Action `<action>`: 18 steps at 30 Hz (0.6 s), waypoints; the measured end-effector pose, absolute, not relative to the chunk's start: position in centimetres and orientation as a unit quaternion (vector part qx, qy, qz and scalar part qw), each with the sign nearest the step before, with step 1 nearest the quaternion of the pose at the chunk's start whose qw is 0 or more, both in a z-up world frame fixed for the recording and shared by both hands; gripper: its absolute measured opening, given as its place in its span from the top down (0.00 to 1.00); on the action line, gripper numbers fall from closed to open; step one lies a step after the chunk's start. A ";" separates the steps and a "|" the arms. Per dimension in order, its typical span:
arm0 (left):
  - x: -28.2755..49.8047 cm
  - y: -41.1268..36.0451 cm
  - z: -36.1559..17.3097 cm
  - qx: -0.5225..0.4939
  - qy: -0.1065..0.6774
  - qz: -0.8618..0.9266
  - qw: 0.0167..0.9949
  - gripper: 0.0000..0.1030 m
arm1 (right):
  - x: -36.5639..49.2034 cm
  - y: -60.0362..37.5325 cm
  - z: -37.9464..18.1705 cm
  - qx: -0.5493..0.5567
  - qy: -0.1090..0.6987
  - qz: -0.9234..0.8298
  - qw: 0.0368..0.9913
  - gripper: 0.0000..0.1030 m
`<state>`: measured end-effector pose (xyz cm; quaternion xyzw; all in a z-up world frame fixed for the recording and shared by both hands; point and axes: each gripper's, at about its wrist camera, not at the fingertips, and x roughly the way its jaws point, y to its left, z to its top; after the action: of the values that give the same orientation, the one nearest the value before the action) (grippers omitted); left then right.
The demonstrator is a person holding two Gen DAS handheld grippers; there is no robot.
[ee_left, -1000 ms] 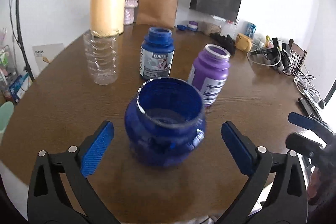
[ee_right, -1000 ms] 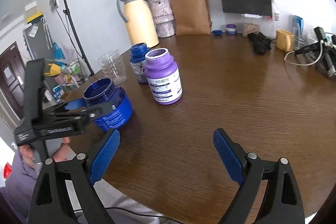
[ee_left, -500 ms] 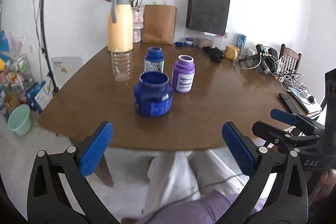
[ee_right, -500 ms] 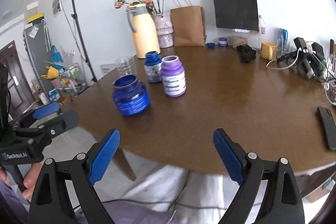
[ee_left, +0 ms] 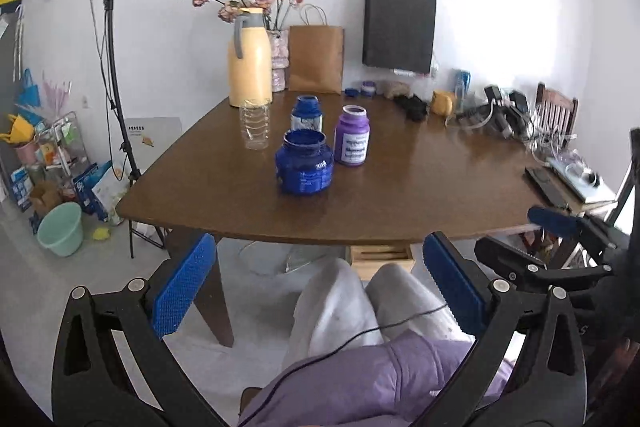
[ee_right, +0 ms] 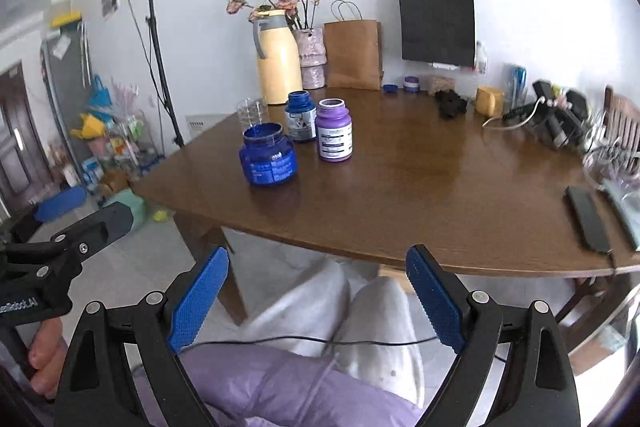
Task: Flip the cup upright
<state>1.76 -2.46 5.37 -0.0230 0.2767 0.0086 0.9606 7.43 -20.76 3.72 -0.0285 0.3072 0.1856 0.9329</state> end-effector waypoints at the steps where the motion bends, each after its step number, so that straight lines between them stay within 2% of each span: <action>1: 1.7 -2.6 5.4 -0.020 0.276 0.014 0.961 0.00 | 7.2 -20.6 3.8 -0.038 0.303 0.180 0.935 0.09; 18: 1.7 -2.1 5.2 -0.024 0.282 0.030 0.959 0.00 | 7.1 -21.4 3.9 -0.023 0.294 0.173 0.940 0.09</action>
<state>1.69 -2.09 5.17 -0.0243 0.2820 0.0300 0.9586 7.08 -21.41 3.93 -0.0232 0.2943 0.1734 0.9396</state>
